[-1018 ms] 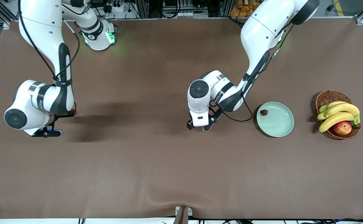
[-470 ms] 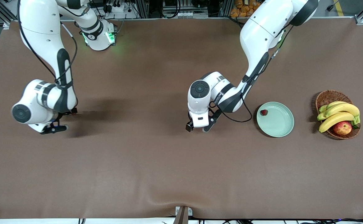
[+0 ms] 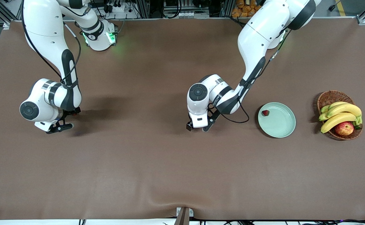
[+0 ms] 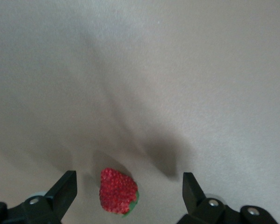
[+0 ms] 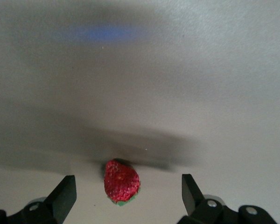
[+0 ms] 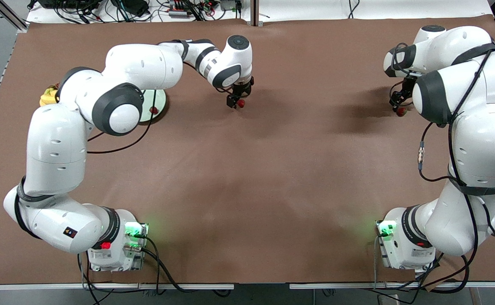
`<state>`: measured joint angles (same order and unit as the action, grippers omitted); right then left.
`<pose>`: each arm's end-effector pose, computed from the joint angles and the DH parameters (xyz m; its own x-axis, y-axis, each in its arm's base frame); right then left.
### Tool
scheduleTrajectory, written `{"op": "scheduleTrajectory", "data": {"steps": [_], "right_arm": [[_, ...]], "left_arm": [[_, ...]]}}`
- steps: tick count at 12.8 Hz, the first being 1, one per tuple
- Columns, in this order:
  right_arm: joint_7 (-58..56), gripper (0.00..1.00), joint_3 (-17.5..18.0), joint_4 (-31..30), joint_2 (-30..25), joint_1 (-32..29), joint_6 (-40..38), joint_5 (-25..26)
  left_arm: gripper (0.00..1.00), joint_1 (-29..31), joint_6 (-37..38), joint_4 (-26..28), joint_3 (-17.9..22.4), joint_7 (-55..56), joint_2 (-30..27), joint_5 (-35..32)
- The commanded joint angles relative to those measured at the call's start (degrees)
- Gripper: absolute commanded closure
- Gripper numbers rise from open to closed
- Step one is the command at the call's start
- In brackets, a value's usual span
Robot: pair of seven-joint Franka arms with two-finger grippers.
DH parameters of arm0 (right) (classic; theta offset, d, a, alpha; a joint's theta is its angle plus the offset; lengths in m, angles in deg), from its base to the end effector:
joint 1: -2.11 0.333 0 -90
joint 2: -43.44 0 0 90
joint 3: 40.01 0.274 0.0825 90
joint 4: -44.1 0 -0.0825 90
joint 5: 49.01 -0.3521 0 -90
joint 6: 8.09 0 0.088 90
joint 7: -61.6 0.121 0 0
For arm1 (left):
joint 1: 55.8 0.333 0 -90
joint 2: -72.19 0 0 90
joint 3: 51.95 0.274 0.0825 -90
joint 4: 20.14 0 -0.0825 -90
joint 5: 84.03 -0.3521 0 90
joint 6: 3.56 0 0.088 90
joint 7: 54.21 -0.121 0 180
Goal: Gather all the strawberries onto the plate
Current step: 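Carry the strawberry over the plate while the right gripper carries one mid-table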
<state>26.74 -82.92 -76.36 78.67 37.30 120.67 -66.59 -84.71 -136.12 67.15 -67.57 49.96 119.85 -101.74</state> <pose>0.4992 -0.0816 0.1530 0.9109 0.2524 -0.3265 0.2828 -0.9580 0.0485 0.4863 -0.4365 0.1566 0.6096 0.7923 0.0256 0.7925 -0.6098 0.0021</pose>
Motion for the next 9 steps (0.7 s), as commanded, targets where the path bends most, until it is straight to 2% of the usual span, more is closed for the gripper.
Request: {"op": "scheduleTrajectory", "data": {"steps": [1,4,5,7,8,9], "right_arm": [[-1.7,0.0,0.7,-1.9,-1.0,-0.5,1.3,-2.5],[-1.8,0.0,0.8,-2.5,-1.0,-0.6,1.2,-2.7],[-1.8,0.03,0.8,-2.5,-1.0,-0.6,1.2,-2.7],[-1.8,0.64,0.8,-2.5,-1.0,-0.6,1.1,-2.7],[-1.8,0.78,0.8,-2.5,-1.0,-0.6,1.1,-2.7],[-1.8,0.83,0.8,-2.5,-1.1,-0.7,1.1,-2.8]], "left_arm": [[0.16,-0.8,-0.1,-1.2,0.2,2.2,1.1,-1.9],[0.71,-0.8,-0.2,-1.1,0.2,2.2,1.6,-2.0],[0.86,-0.9,-0.2,-1.1,0.2,2.1,1.9,-2.0],[1.0,-0.9,-0.2,-0.9,0.2,1.8,2.1,-3.2],[1.0,-0.9,-0.2,-0.5,0.2,1.7,2.0,-3.4],[1.0,-0.8,0.1,-0.5,0.2,1.6,1.6,-3.4]]}}
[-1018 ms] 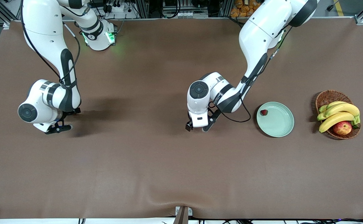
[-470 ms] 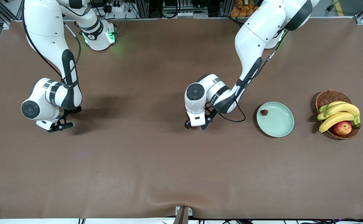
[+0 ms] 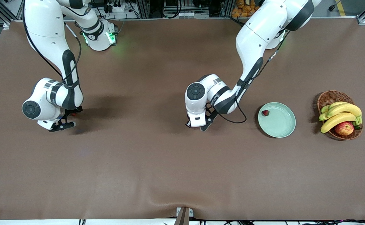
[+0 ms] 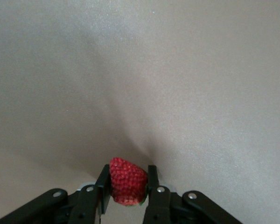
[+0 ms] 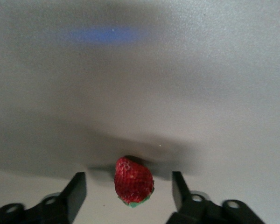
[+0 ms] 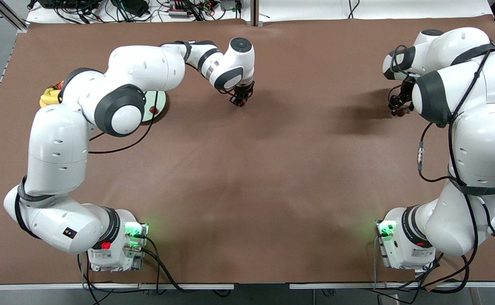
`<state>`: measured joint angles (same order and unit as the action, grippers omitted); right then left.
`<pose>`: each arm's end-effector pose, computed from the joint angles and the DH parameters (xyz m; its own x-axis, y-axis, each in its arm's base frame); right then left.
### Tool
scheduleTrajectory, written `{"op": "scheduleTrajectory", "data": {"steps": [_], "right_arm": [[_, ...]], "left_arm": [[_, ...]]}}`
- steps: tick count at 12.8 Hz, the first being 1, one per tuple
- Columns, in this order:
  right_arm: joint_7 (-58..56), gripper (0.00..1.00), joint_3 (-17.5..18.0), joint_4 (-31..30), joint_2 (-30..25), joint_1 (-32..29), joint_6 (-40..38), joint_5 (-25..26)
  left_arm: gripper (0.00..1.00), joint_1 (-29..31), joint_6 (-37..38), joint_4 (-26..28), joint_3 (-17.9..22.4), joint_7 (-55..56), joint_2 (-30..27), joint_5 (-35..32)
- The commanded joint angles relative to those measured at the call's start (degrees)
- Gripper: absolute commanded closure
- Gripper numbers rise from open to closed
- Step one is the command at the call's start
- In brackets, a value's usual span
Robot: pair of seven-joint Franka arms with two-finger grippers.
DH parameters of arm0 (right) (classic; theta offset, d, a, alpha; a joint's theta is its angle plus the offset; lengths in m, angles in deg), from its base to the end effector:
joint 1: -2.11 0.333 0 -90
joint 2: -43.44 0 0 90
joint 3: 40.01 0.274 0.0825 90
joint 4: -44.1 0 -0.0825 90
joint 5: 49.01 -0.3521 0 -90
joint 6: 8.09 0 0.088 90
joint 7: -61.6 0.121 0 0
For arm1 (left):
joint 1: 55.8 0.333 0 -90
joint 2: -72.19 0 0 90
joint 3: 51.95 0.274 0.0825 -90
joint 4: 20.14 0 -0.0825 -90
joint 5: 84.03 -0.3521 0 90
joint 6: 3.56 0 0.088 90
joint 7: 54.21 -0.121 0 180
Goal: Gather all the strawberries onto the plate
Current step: 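Carry the strawberry over the plate while the right gripper carries one mid-table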
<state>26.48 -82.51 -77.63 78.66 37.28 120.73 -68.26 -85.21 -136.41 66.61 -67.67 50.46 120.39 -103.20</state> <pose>0.4908 -0.0795 0.1453 0.9122 0.2394 -0.3325 0.2625 -0.9646 0.0259 0.4840 -0.4420 0.1549 0.6223 0.7818 0.0395 0.7821 -0.6231 0.0115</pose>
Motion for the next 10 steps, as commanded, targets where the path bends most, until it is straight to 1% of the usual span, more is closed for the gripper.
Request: {"op": "scheduleTrajectory", "data": {"steps": [1,3,4,5,7,10], "right_arm": [[-1.5,0.84,0.4,-1.2,-1.0,-0.9,0.9,-1.6],[-1.5,0.89,0.4,-1.2,-1.1,-1.0,0.8,-2.1],[-1.5,0.91,0.4,-1.1,-1.2,-0.9,0.7,-2.1],[-1.6,0.92,0.4,-1.1,-1.6,-0.9,0.7,-2.1],[-2.7,0.92,0.4,-0.4,-2.3,-0.7,0.7,-2.1],[-7.0,0.92,0.4,3.7,-3.1,-0.6,0.6,-2.1]], "left_arm": [[1.0,-0.1,0.7,0.0,0.3,1.1,0.3,-1.9],[1.0,1.7,3.5,-0.1,-0.1,0.5,-0.9,-1.7],[1.0,2.1,5.6,-0.3,-0.1,-0.4,-1.8,-1.7],[1.0,3.6,7.8,-0.3,-0.3,-2.4,-3.8,-1.1],[1.0,8.9,11.1,-0.2,-3.8,-7.7,-7.1,0.6],[1.0,18.3,17.2,0.1,-10.2,-15.5,-10.8,1.0]]}}
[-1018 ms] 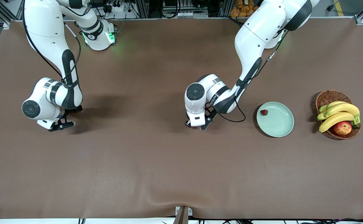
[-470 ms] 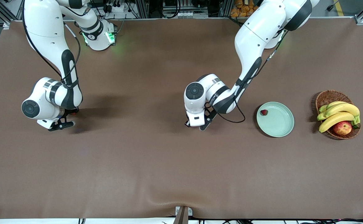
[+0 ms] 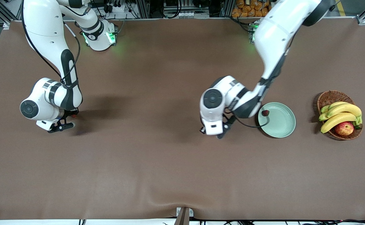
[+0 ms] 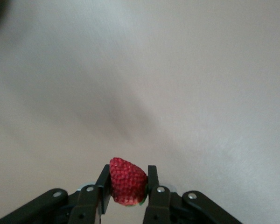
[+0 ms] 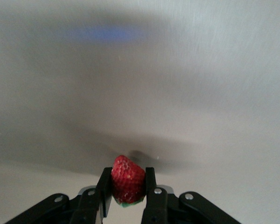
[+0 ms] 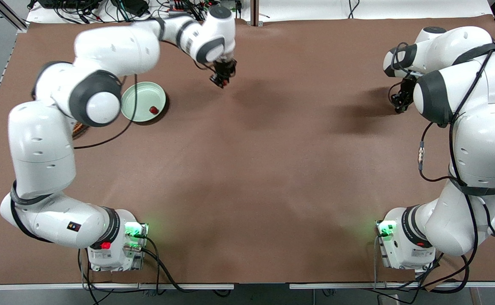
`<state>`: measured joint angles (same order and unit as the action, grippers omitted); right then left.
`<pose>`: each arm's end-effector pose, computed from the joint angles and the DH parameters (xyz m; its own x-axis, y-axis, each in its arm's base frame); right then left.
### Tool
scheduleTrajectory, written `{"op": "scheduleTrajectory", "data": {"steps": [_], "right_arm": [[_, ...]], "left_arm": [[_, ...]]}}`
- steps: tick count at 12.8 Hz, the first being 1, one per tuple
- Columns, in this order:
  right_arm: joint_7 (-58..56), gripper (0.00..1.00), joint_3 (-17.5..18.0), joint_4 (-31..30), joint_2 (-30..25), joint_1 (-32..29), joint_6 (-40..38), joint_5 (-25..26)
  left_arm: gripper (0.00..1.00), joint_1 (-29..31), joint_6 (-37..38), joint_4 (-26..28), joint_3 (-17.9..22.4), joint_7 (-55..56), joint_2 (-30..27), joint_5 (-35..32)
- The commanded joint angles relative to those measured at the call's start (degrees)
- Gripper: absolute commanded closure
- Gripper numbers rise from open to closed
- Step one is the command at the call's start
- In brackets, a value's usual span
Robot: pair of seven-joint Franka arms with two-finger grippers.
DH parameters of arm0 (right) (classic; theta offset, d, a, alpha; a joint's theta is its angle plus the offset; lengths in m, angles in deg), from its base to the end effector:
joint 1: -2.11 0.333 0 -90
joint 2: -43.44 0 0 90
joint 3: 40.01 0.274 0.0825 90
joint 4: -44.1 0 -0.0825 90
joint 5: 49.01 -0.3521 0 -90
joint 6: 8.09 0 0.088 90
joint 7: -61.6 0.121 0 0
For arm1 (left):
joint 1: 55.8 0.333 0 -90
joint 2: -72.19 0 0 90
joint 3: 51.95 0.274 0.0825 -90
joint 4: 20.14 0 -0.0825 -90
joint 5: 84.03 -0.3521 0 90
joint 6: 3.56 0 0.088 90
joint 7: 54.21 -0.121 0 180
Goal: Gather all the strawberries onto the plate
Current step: 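Carry the strawberry over the plate while the right gripper carries one mid-table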
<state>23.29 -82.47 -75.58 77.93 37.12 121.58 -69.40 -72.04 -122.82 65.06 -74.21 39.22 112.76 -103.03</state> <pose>0.5090 -0.0753 0.1605 0.9158 0.2954 -0.2720 0.3112 -0.9502 0.0156 0.5446 -0.3626 0.2436 0.6487 0.7604 0.0332 0.7608 -0.6467 -0.0536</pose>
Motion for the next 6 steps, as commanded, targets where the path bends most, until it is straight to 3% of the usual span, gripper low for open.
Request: {"op": "scheduleTrajectory", "data": {"steps": [1,6], "right_arm": [[-5.4,0.92,0.4,3.2,-2.1,-0.3,-0.2,-1.1],[-5.9,0.92,7.6,12.4,-1.6,0.0,-0.2,-3.6]], "left_arm": [[1.0,8.3,5.3,2.3,-5.2,-7.3,-3.8,0.8],[1.0,21.8,7.3,12.3,-7.7,-26.8,-9.4,0.7]]}}
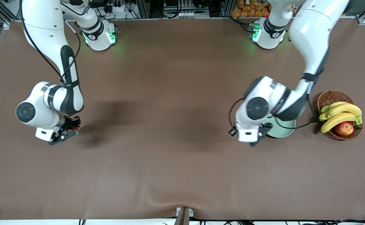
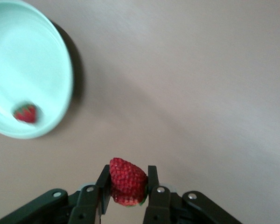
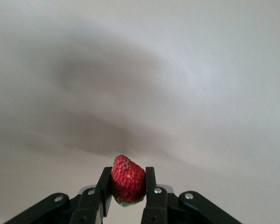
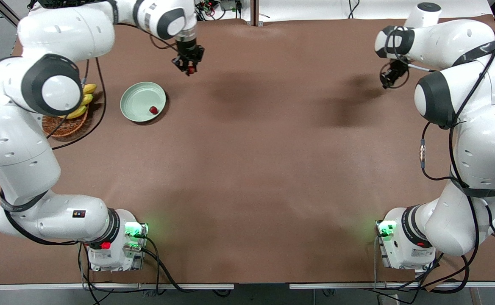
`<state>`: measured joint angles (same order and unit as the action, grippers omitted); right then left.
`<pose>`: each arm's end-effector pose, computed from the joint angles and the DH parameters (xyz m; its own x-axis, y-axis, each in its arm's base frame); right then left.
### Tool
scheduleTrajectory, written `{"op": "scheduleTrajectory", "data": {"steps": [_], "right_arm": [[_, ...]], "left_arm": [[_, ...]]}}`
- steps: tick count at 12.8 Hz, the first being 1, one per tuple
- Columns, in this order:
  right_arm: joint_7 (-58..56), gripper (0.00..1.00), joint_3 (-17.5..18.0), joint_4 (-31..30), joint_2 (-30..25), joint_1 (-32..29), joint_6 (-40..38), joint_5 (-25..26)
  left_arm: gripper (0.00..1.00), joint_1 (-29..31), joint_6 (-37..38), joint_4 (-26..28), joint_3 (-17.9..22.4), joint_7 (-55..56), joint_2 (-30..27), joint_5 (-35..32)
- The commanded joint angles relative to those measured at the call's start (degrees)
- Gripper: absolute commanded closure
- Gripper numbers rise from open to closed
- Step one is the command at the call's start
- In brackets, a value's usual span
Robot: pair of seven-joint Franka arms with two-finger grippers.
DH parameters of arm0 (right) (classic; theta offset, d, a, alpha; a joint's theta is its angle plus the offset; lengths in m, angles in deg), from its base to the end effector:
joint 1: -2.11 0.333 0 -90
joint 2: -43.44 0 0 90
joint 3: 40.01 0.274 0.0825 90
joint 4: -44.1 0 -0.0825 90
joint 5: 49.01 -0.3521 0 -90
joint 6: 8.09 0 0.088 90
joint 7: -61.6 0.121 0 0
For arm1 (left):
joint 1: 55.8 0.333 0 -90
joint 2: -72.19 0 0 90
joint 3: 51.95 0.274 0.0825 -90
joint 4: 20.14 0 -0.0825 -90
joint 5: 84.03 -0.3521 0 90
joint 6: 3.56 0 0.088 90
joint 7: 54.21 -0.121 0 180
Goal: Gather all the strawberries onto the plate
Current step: 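Carry the strawberry over the plate while the right gripper carries one mid-table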
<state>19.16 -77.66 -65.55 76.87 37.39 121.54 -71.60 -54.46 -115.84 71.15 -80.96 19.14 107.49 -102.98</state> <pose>0.5737 -0.0045 0.2081 0.8755 0.4732 -0.0983 0.4754 -0.8798 -0.0016 0.5737 -0.2369 0.2633 0.7613 0.6465 -0.0499 0.6338 -0.7581 -0.1537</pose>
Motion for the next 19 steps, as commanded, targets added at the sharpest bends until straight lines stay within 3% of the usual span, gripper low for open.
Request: {"op": "scheduleTrajectory", "data": {"steps": [1,5,7,9,15,19], "right_arm": [[-1.9,0.92,4.7,3.4,-0.6,-0.2,-0.2,-1.7],[-3.3,0.92,14.6,5.8,-3.8,-0.1,0.2,-1.8],[-3.2,0.92,19.2,9.4,-3.5,-0.1,0.4,-1.8],[-3.4,0.92,22.9,12.3,-2.7,1.1,0.8,-1.8],[-2.3,0.91,23.9,19.3,6.5,15.3,11.4,-1.9],[2.3,0.91,25.3,26.2,11.0,19.9,12.0,-1.6]], "left_arm": [[1.0,6.1,0.3,8.7,-1.0,-9.9,-5.5,0.7],[1.0,13.4,-1.4,16.0,-1.0,-21.8,-8.8,-0.5],[1.0,14.7,-3.5,19.9,-1.0,-24.5,-9.1,-6.5],[1.0,17.5,-7.5,22.9,-1.0,-25.0,-10.2,-8.4],[1.0,22.7,-13.5,27.1,-1.0,-29.9,-11.0,-8.6],[1.0,23.4,-14.5,28.1,-1.0,-29.9,-11.1,-8.6]]}}
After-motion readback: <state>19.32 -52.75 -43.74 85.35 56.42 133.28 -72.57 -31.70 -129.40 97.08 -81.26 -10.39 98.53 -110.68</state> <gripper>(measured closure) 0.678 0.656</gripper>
